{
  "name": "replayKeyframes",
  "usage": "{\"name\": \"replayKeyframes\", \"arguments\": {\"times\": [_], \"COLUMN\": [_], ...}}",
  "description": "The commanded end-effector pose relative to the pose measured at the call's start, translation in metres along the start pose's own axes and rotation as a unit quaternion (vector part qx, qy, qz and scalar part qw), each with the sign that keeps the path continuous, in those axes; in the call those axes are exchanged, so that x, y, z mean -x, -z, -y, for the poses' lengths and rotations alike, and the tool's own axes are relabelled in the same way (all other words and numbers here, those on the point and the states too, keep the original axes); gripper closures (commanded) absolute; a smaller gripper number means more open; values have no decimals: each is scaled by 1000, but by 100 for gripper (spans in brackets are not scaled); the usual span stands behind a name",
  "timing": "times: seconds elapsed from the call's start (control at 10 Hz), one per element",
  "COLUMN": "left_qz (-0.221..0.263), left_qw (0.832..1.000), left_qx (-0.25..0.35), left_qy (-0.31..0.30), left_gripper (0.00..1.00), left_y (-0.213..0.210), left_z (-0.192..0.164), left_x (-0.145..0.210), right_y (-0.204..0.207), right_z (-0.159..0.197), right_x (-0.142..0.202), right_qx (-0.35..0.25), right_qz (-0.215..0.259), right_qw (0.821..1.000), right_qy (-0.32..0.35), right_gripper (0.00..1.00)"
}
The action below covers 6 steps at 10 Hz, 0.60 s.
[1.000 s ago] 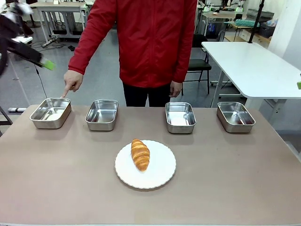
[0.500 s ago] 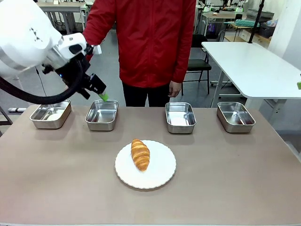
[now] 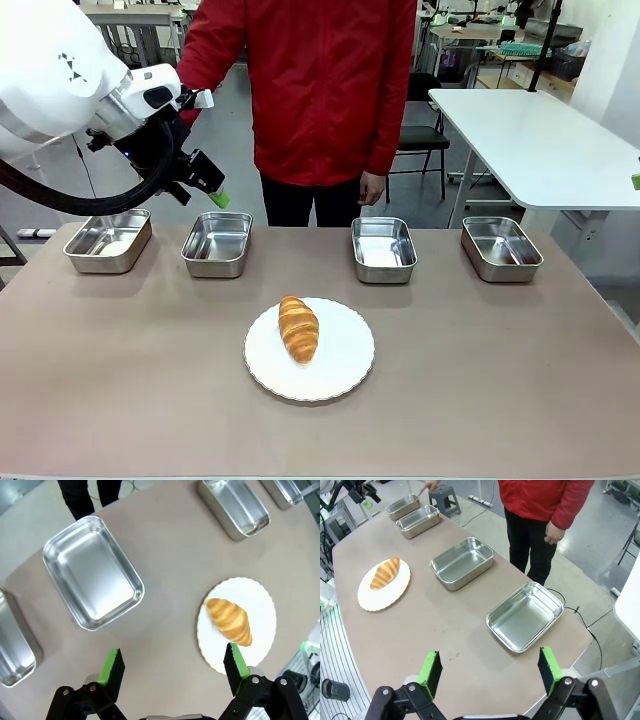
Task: Place the bread in the container.
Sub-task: Place the Butter Roll into the Airtight Container indicated by the human.
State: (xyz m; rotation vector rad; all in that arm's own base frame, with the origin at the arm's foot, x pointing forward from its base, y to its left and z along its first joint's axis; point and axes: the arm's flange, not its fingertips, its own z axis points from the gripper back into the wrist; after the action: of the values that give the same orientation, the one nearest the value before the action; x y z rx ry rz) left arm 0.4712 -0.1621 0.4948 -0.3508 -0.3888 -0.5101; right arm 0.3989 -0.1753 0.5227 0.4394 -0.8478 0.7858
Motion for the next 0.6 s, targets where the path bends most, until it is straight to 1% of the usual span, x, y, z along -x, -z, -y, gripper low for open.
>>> {"name": "replayKeyframes", "arguments": {"times": [0.0, 0.1, 0.2, 0.3, 0.4, 0.5], "left_qz": [-21, -36, -88, -107, -119, -126], "left_qw": [999, 998, 987, 980, 970, 964], "left_qx": [-5, -14, 3, -39, -70, -98], "left_qy": [-43, -55, -135, -165, -198, -211], "left_gripper": [0, 0, 0, 0, 0, 0], "left_y": [21, 42, 62, 87, 113, 134], "left_z": [29, 60, 83, 100, 118, 131], "left_x": [-14, -34, -51, -62, -65, -61], "right_y": [1, 1, 1, 1, 1, 1], "right_z": [0, 0, 0, 0, 0, 0], "right_x": [0, 0, 0, 0, 0, 0], "right_qx": [-1, -1, -1, -1, -1, -1], "right_qz": [10, 10, 10, 10, 10, 10], "right_qw": [1000, 1000, 1000, 1000, 1000, 1000], "right_qy": [-2, -2, -2, -2, -2, -2], "right_gripper": [0, 0, 0, 0, 0, 0]}}
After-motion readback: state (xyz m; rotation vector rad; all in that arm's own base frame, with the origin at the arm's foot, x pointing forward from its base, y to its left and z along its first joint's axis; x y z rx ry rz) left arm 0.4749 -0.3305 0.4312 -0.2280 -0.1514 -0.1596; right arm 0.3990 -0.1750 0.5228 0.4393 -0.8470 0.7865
